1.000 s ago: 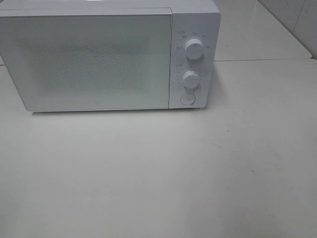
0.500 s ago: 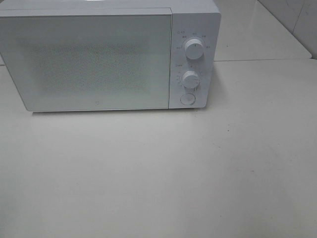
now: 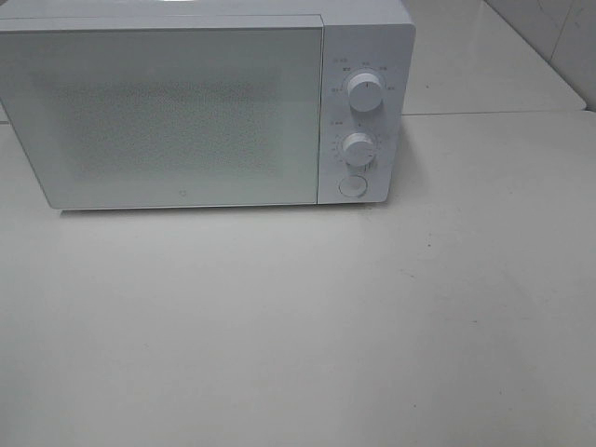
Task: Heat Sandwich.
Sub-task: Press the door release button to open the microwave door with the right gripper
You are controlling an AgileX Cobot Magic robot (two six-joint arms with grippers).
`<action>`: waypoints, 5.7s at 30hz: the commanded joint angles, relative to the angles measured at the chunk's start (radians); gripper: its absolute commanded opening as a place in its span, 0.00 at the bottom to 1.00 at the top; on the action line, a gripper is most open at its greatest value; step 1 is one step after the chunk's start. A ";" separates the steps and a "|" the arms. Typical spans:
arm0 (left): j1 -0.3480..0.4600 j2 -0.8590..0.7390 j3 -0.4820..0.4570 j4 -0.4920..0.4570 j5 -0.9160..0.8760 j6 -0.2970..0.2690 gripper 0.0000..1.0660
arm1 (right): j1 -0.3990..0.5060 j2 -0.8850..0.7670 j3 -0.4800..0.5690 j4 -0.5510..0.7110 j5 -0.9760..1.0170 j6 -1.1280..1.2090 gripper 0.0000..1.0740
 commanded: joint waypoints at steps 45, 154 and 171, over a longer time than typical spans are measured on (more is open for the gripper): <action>0.001 -0.017 0.002 -0.004 -0.006 0.000 0.72 | 0.002 -0.035 0.023 0.000 0.142 0.021 0.68; 0.001 -0.017 0.002 -0.004 -0.006 0.000 0.72 | 0.453 1.764 0.116 -0.093 -1.862 0.554 0.00; 0.001 -0.017 0.002 -0.004 -0.006 0.000 0.72 | 0.455 1.981 -0.113 -0.139 -1.801 0.942 0.00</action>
